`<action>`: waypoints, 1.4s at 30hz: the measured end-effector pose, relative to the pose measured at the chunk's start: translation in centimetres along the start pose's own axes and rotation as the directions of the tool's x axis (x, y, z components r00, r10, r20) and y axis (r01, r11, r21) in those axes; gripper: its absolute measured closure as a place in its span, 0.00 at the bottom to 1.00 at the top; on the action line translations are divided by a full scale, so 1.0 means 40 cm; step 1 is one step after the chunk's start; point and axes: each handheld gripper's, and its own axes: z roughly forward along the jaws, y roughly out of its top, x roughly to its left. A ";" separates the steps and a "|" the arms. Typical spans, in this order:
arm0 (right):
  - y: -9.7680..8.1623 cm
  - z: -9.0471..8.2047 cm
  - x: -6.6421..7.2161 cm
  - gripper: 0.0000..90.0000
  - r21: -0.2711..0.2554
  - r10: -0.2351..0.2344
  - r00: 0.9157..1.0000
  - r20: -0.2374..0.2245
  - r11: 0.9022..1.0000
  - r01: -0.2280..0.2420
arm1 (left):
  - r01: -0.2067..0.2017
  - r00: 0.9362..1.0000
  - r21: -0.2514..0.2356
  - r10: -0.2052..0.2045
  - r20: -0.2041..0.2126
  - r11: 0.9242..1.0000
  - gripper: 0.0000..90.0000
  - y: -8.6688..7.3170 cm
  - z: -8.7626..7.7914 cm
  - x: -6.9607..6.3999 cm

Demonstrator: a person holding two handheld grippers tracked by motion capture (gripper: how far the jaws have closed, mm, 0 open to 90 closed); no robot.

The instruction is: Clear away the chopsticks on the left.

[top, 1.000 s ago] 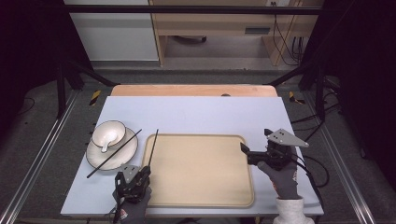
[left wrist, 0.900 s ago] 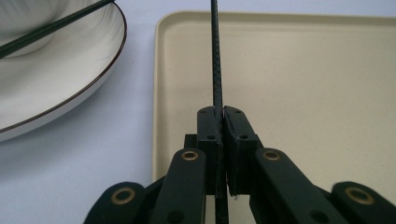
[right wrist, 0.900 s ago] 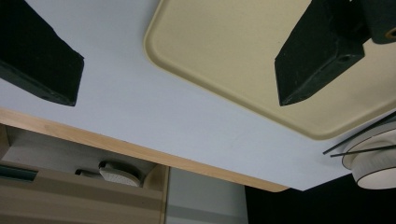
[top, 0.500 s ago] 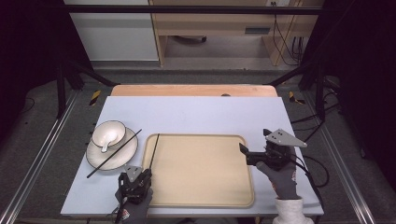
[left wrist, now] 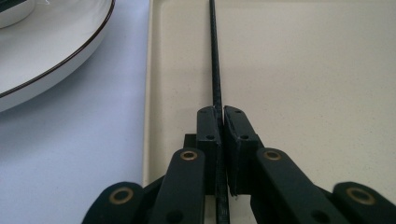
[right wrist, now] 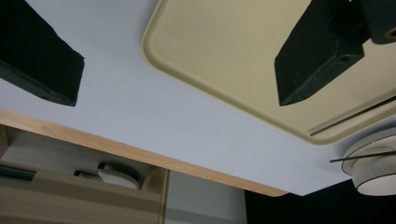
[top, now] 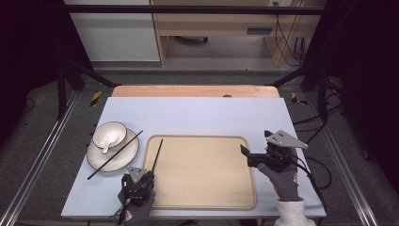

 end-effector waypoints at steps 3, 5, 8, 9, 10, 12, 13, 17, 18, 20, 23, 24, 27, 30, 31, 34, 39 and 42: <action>0.000 -0.001 0.000 0.02 0.000 0.002 1.000 0.000 1.000 -0.002 | -0.001 1.000 0.001 0.001 0.001 1.000 0.94 0.000 0.001 0.000; 0.000 -0.001 0.000 0.02 0.000 0.003 1.000 0.000 1.000 -0.003 | -0.007 1.000 0.000 0.007 0.000 1.000 0.94 0.001 0.001 0.000; 0.001 -0.003 0.000 0.02 0.001 0.003 1.000 0.000 1.000 -0.003 | -0.014 1.000 -0.003 0.014 0.007 1.000 0.92 0.006 -0.004 0.002; 0.001 -0.003 0.000 0.02 0.001 0.003 1.000 0.000 1.000 -0.003 | -0.014 1.000 -0.003 0.014 0.007 1.000 0.92 0.006 -0.004 0.002; 0.001 -0.003 -0.001 0.02 -0.003 0.003 1.000 0.002 1.000 -0.003 | -0.018 1.000 -0.014 0.018 0.011 1.000 0.91 0.012 -0.011 0.004; 0.001 -0.004 -0.001 0.02 -0.004 0.002 1.000 0.001 1.000 -0.002 | -0.019 1.000 -0.025 0.020 0.024 0.999 0.89 0.021 -0.019 0.007; 0.001 -0.004 -0.001 0.02 -0.004 0.002 1.000 0.001 1.000 -0.002 | -0.019 1.000 -0.025 0.020 0.024 0.999 0.88 0.021 -0.019 0.007; 0.003 -0.008 -0.003 0.02 -0.010 0.005 1.000 0.003 1.000 -0.005 | -0.032 0.998 -0.060 0.036 0.059 0.998 0.84 0.048 -0.040 0.014; 0.004 -0.010 -0.004 0.02 -0.013 0.007 1.000 0.004 1.000 -0.007 | -0.032 0.996 -0.075 0.038 0.081 0.997 0.80 0.063 -0.052 0.016; 0.004 -0.012 -0.005 0.02 -0.014 0.007 1.000 0.004 1.000 -0.006 | -0.044 0.994 -0.088 0.053 0.101 0.995 0.77 0.077 -0.063 0.017; 0.005 -0.013 -0.005 0.02 -0.018 0.008 1.000 0.002 1.000 -0.008 | -0.076 0.986 -0.120 0.092 0.136 0.990 0.71 0.104 -0.083 0.019; 0.005 -0.015 -0.006 0.02 -0.020 0.007 1.000 0.000 1.000 -0.007 | -0.103 0.978 -0.136 0.126 0.167 0.985 0.68 0.124 -0.094 0.023; 0.006 -0.018 -0.006 0.02 -0.022 0.009 1.000 0.001 1.000 -0.009 | -0.140 0.969 -0.126 0.162 0.186 0.982 0.60 0.142 -0.098 0.028; 0.008 -0.024 -0.009 0.02 -0.032 0.010 1.000 0.000 0.999 -0.010 | -0.168 0.951 -0.127 0.195 0.240 0.977 0.49 0.160 -0.102 0.045; 0.008 -0.024 -0.009 0.02 -0.032 0.010 1.000 0.000 0.999 -0.010 | -0.168 0.951 -0.127 0.195 0.240 0.977 0.47 0.160 -0.102 0.045; 0.009 -0.026 -0.010 0.02 -0.033 0.012 1.000 0.002 0.999 -0.012 | -0.217 0.940 -0.129 0.243 0.241 0.968 0.43 0.166 -0.106 0.064; 0.007 -0.021 -0.009 0.02 -0.023 0.011 1.000 -0.001 1.000 -0.011 | -0.242 0.925 -0.140 0.272 0.266 0.960 0.36 0.161 -0.104 0.103; 0.005 -0.015 -0.006 0.02 -0.019 0.005 1.000 -0.006 1.000 -0.005 | -0.257 0.917 -0.138 0.287 0.276 0.956 0.31 0.155 -0.102 0.130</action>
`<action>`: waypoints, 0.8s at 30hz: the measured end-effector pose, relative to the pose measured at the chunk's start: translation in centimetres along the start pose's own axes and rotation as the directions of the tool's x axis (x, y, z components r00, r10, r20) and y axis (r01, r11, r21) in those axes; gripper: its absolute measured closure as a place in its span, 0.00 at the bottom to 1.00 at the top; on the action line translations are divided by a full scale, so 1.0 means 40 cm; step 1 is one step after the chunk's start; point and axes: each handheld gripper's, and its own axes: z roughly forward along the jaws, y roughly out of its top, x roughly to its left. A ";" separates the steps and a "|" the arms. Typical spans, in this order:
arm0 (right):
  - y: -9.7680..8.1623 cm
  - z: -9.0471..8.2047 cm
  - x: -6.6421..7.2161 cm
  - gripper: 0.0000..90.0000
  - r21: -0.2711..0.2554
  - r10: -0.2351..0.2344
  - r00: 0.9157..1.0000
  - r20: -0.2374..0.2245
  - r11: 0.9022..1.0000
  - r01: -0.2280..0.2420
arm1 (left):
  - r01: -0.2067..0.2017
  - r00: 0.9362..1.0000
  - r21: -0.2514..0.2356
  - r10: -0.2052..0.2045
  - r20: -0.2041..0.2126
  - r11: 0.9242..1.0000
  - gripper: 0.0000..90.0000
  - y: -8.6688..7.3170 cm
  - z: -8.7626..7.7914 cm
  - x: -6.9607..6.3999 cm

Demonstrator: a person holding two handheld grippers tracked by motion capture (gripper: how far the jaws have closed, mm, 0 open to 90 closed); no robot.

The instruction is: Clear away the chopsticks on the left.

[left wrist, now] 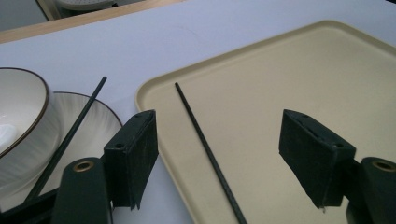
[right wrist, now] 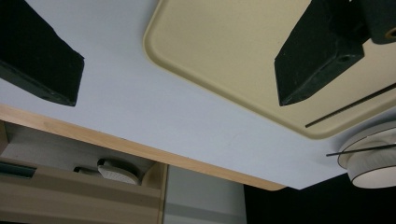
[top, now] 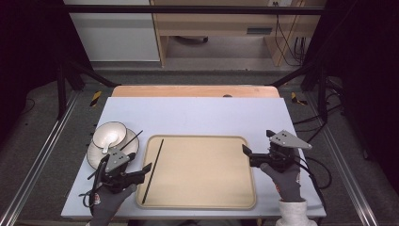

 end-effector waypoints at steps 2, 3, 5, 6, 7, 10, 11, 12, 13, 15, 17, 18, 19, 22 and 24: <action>-0.002 0.005 0.002 0.02 0.005 -0.003 1.000 0.000 1.000 0.003 | -0.004 1.000 0.003 0.004 0.012 1.000 0.29 -0.011 -0.008 0.017; -0.002 0.005 0.002 0.02 0.005 -0.003 1.000 0.000 1.000 0.003 | 0.002 1.000 0.006 -0.002 0.013 1.000 0.29 -0.016 -0.011 0.026; -0.003 0.007 0.003 0.02 0.011 -0.003 1.000 0.000 1.000 0.003 | 0.020 1.000 0.000 -0.020 0.021 1.000 0.29 -0.025 -0.015 0.041; -0.003 0.007 0.003 0.02 0.013 -0.002 1.000 0.000 1.000 0.002 | 0.021 1.000 0.008 -0.021 0.017 1.000 0.28 -0.032 -0.019 0.052; -0.003 0.007 0.004 0.02 0.014 -0.004 1.000 0.000 1.000 0.004 | 0.021 1.000 0.008 -0.021 0.017 1.000 0.28 -0.032 -0.019 0.052; -0.003 0.007 0.003 0.02 0.013 -0.005 1.000 0.001 1.000 0.005 | 0.035 0.999 0.022 -0.035 -0.002 0.999 0.29 -0.044 -0.024 0.072; -0.003 0.007 0.003 0.02 0.013 -0.005 1.000 0.001 1.000 0.005 | 0.035 0.999 0.022 -0.035 -0.002 0.999 0.29 -0.044 -0.024 0.072; -0.003 0.007 0.003 0.02 0.014 -0.005 1.000 0.002 1.000 0.005 | 0.022 0.999 0.041 -0.021 -0.026 0.999 0.29 -0.048 -0.024 0.079; -0.003 0.007 0.003 0.02 0.014 -0.005 1.000 0.002 1.000 0.005 | 0.022 0.999 0.041 -0.021 -0.026 0.999 0.28 -0.048 -0.024 0.079; -0.004 0.008 0.003 0.02 0.016 -0.008 1.000 0.000 1.000 0.008 | 0.000 0.998 0.072 0.004 -0.059 0.997 0.28 -0.056 -0.026 0.090; -0.004 0.010 0.004 0.02 0.018 -0.007 1.000 0.001 1.000 0.007 | 0.027 0.998 0.070 -0.023 -0.053 0.997 0.28 -0.063 -0.030 0.108; -0.005 0.011 0.004 0.02 0.020 -0.006 1.000 0.002 1.000 0.006 | 0.030 0.998 0.077 -0.025 -0.061 0.997 0.29 -0.066 -0.033 0.116; -0.005 0.011 0.004 0.02 0.020 -0.006 1.000 0.002 1.000 0.006 | 0.035 0.997 0.076 -0.030 -0.069 0.996 0.29 -0.070 -0.035 0.123; -0.006 0.013 0.005 0.02 0.024 -0.010 1.000 0.001 1.000 0.010 | 0.048 0.995 0.089 -0.039 -0.096 0.995 0.30 -0.081 -0.036 0.146; -0.006 0.013 0.005 0.02 0.027 -0.010 1.000 0.002 1.000 0.010 | 0.058 0.992 0.105 -0.045 -0.119 0.993 0.31 -0.091 -0.035 0.166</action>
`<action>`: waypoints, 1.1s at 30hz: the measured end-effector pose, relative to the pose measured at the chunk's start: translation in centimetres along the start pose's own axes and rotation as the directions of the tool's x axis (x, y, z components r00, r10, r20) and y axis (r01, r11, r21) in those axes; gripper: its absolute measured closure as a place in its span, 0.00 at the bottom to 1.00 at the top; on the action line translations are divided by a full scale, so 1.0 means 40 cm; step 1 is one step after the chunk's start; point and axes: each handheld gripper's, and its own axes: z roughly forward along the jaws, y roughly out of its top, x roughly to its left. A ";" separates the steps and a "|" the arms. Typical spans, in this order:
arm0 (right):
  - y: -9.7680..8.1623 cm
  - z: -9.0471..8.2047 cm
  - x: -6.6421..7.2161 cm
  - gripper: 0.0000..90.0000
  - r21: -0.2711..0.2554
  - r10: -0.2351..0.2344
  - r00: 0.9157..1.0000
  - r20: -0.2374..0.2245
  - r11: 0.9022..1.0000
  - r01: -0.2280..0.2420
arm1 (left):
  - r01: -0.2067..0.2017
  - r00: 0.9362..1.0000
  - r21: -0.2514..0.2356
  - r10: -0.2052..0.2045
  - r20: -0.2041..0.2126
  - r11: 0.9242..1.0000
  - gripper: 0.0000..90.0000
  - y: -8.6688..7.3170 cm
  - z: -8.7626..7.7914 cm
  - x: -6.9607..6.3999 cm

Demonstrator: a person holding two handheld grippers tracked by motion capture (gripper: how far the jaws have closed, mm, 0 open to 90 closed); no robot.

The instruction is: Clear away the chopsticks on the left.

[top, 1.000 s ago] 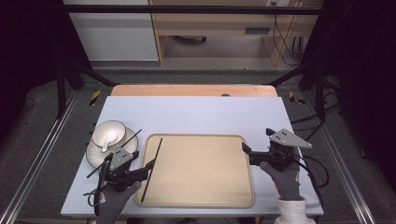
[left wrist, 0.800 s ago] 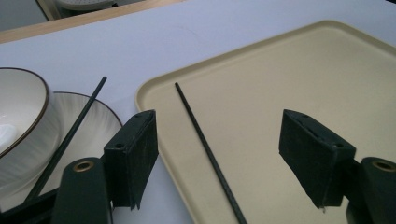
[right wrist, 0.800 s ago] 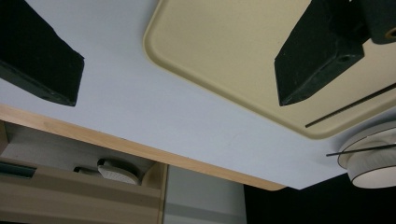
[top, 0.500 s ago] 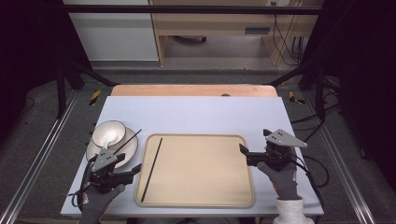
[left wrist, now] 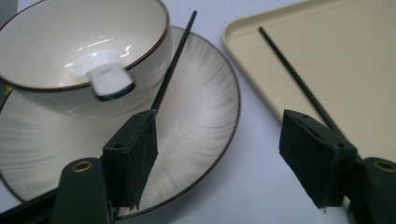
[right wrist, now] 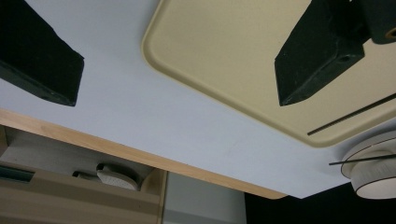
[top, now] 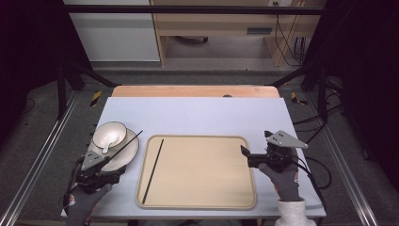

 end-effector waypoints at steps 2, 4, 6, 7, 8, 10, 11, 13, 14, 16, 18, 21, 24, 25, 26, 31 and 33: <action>0.000 0.000 0.000 0.02 0.000 0.000 1.000 0.000 1.000 0.000 | 0.006 1.000 0.010 -0.006 -0.004 1.000 0.31 -0.004 0.001 0.009; 0.000 0.001 0.000 0.02 0.001 -0.002 1.000 -0.001 1.000 0.002 | 0.021 1.000 0.010 -0.021 -0.017 1.000 0.34 -0.010 0.005 0.030; 0.000 0.001 0.001 0.02 0.001 0.002 1.000 0.000 1.000 -0.002 | 0.028 0.999 0.018 -0.027 -0.030 0.999 0.36 -0.012 0.012 0.045; 0.000 0.002 0.001 0.02 0.001 0.002 1.000 0.000 1.000 -0.002 | 0.028 0.999 0.018 -0.027 -0.030 0.999 0.38 -0.012 0.012 0.045; 0.000 0.003 0.001 0.02 0.001 0.002 1.000 -0.001 1.000 -0.002 | 0.032 0.999 0.018 -0.031 -0.037 0.999 0.40 -0.013 0.016 0.051; -0.001 0.003 0.002 0.02 0.001 0.001 1.000 -0.002 1.000 -0.001 | 0.022 0.999 0.038 -0.020 -0.050 0.999 0.42 -0.015 0.026 0.067; -0.001 0.004 0.002 0.02 0.003 0.002 1.000 -0.004 1.000 -0.002 | 0.016 0.999 0.042 -0.014 -0.052 0.999 0.44 -0.016 0.029 0.072; -0.001 0.005 0.002 0.02 0.002 -0.002 1.000 -0.004 1.000 0.002 | 0.019 0.998 0.060 -0.015 -0.068 0.998 0.53 -0.016 0.041 0.083; -0.001 0.005 0.002 0.02 0.002 -0.003 1.000 -0.004 1.000 0.003 | 0.019 0.998 0.060 -0.015 -0.068 0.998 0.57 -0.016 0.041 0.083; -0.001 0.006 0.002 0.02 0.004 -0.002 1.000 -0.003 1.000 0.002 | 0.012 0.998 0.068 -0.008 -0.067 0.998 0.61 -0.014 0.048 0.086; -0.002 0.007 0.002 0.02 0.003 -0.002 1.000 -0.003 1.000 0.002 | 0.004 0.998 0.072 0.001 -0.063 0.997 0.63 -0.012 0.057 0.088; -0.002 0.008 0.004 0.02 0.006 -0.002 1.000 -0.003 1.000 0.002 | -0.006 0.997 0.087 0.012 -0.070 0.996 0.71 -0.010 0.070 0.090; -0.002 0.008 0.003 0.02 0.006 -0.002 1.000 -0.003 1.000 0.002 | 0.000 0.998 0.089 0.006 -0.067 0.996 0.77 -0.011 0.075 0.092; -0.002 0.008 0.003 0.02 0.006 -0.002 1.000 -0.003 1.000 0.002 | 0.000 0.998 0.089 0.006 -0.067 0.996 0.79 -0.011 0.075 0.092; -0.002 0.008 0.003 0.02 0.006 -0.002 1.000 -0.003 1.000 0.002 | 0.002 0.998 0.092 0.004 -0.061 0.996 0.79 -0.011 0.076 0.093; -0.002 0.008 0.004 0.02 0.005 -0.002 1.000 -0.003 1.000 0.002 | -0.004 0.999 0.087 0.008 -0.042 0.996 0.89 -0.010 0.073 0.088; -0.002 0.008 0.003 0.02 0.006 -0.003 1.000 -0.003 1.000 0.004 | -0.015 0.999 0.091 0.018 -0.034 0.996 0.91 -0.008 0.073 0.084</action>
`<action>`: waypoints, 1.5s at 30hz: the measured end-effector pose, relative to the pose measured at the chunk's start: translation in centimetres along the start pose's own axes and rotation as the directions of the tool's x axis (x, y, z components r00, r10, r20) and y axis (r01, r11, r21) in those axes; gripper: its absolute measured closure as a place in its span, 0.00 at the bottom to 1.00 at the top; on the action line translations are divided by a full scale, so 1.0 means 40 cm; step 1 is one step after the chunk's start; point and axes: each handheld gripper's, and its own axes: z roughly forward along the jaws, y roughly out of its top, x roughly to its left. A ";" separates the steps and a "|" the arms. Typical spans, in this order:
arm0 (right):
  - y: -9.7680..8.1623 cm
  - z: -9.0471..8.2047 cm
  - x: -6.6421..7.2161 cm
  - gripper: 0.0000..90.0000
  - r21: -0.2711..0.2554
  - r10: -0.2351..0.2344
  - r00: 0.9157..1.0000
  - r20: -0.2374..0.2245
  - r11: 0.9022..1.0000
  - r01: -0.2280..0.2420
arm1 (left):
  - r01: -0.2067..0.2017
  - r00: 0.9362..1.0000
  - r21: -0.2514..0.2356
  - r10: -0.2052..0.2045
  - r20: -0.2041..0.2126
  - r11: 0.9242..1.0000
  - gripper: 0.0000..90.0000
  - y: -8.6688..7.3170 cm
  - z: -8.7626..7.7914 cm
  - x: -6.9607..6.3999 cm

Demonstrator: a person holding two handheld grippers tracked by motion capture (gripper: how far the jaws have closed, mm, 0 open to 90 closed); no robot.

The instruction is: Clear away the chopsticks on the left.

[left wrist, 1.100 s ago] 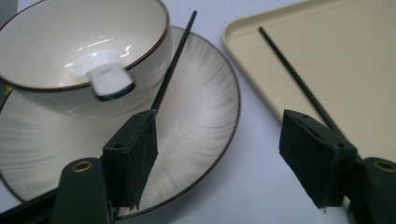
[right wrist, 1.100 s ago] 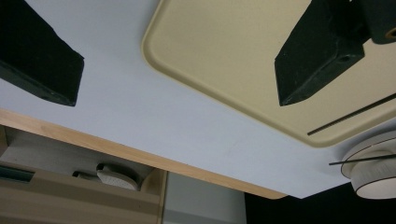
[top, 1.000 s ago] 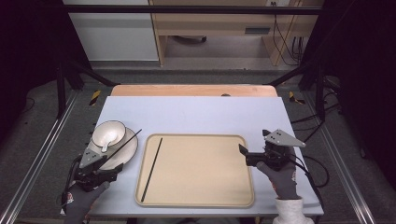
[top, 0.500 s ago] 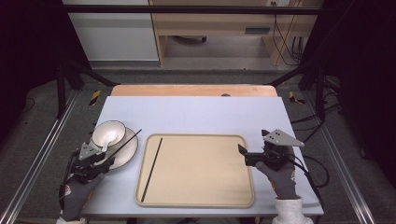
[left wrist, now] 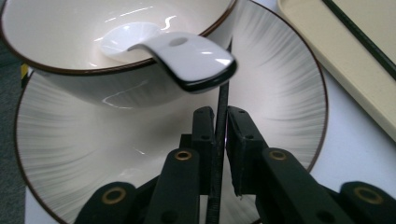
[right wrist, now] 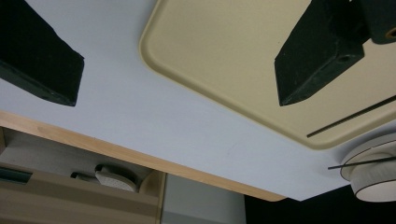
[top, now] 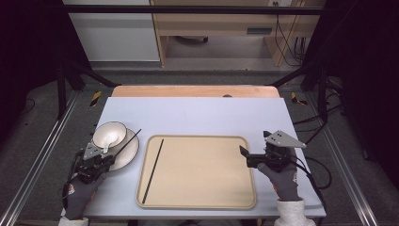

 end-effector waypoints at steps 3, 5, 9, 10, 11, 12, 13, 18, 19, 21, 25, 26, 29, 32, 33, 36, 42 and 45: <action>0.000 0.000 0.000 0.02 0.000 0.000 1.000 0.000 1.000 0.000 | -0.015 1.000 0.007 0.014 0.011 1.000 0.93 0.003 0.000 -0.008; 0.000 0.000 0.000 0.02 0.000 0.000 1.000 0.000 1.000 0.000 | -0.017 1.000 0.009 0.017 0.013 1.000 0.95 0.004 0.000 -0.013; 0.000 -0.001 0.000 0.02 -0.001 0.000 1.000 0.001 1.000 0.000 | -0.020 1.000 0.009 0.020 0.016 1.000 0.95 0.009 -0.004 -0.023; 0.000 -0.001 -0.001 0.02 -0.001 -0.001 1.000 0.001 1.000 0.001 | -0.020 1.000 0.009 0.020 0.016 1.000 0.95 0.009 -0.004 -0.023; 0.000 -0.002 -0.001 0.02 0.000 -0.001 1.000 0.000 1.000 0.001 | -0.023 1.000 0.009 0.023 0.010 1.000 0.95 0.010 -0.006 -0.026; 0.001 -0.002 -0.001 0.02 0.000 0.000 1.000 0.000 1.000 0.000 | -0.023 1.000 0.006 0.023 0.011 1.000 0.95 0.011 -0.009 -0.029; 0.001 -0.003 -0.001 0.02 -0.001 -0.002 1.000 0.000 1.000 0.002 | -0.019 1.000 0.001 0.019 0.014 1.000 0.95 0.012 -0.011 -0.032; 0.001 -0.004 -0.002 0.02 -0.002 0.000 1.000 0.002 1.000 0.000 | -0.012 1.000 -0.024 0.012 0.017 1.000 0.95 0.019 -0.025 -0.051; 0.001 -0.005 -0.002 0.02 -0.002 0.000 1.000 0.002 1.000 0.000 | -0.012 1.000 -0.029 0.012 0.016 1.000 0.95 0.020 -0.027 -0.056; 0.002 -0.006 -0.002 0.02 -0.005 0.001 1.000 0.003 1.000 0.000 | -0.010 1.000 -0.038 0.011 0.020 0.999 0.95 0.023 -0.033 -0.066; 0.003 -0.008 -0.004 0.02 -0.008 -0.001 1.000 0.004 1.000 0.001 | -0.008 1.000 -0.055 0.009 0.018 0.998 0.95 0.029 -0.039 -0.090; 0.003 -0.009 -0.004 0.02 -0.008 0.001 1.000 0.005 1.000 -0.001 | 0.004 1.000 -0.063 -0.003 0.021 0.998 0.95 0.030 -0.041 -0.099; 0.003 -0.010 -0.005 0.02 -0.010 0.000 1.000 0.006 1.000 0.000 | 0.005 1.000 -0.076 -0.004 0.019 0.997 0.95 0.034 -0.047 -0.115; 0.003 -0.010 -0.005 0.02 -0.009 0.001 1.000 0.006 1.000 0.000 | 0.020 1.000 -0.089 -0.019 0.016 0.996 0.95 0.038 -0.051 -0.135; 0.003 -0.010 -0.005 0.02 -0.009 0.000 1.000 0.007 1.000 0.000 | 0.026 1.000 -0.098 -0.025 0.012 0.995 0.95 0.040 -0.053 -0.149; 0.003 -0.011 -0.005 0.02 -0.009 0.000 1.000 0.008 1.000 0.000 | 0.040 0.999 -0.114 -0.039 0.009 0.993 0.95 0.042 -0.053 -0.166; 0.004 -0.013 -0.007 0.02 -0.013 -0.003 1.000 0.008 1.000 0.004 | 0.059 0.998 -0.140 -0.058 0.009 0.988 0.95 0.045 -0.050 -0.212; 0.005 -0.015 -0.006 0.02 -0.014 -0.002 1.000 0.009 1.000 0.002 | 0.059 0.998 -0.146 -0.059 0.008 0.988 0.95 0.045 -0.047 -0.238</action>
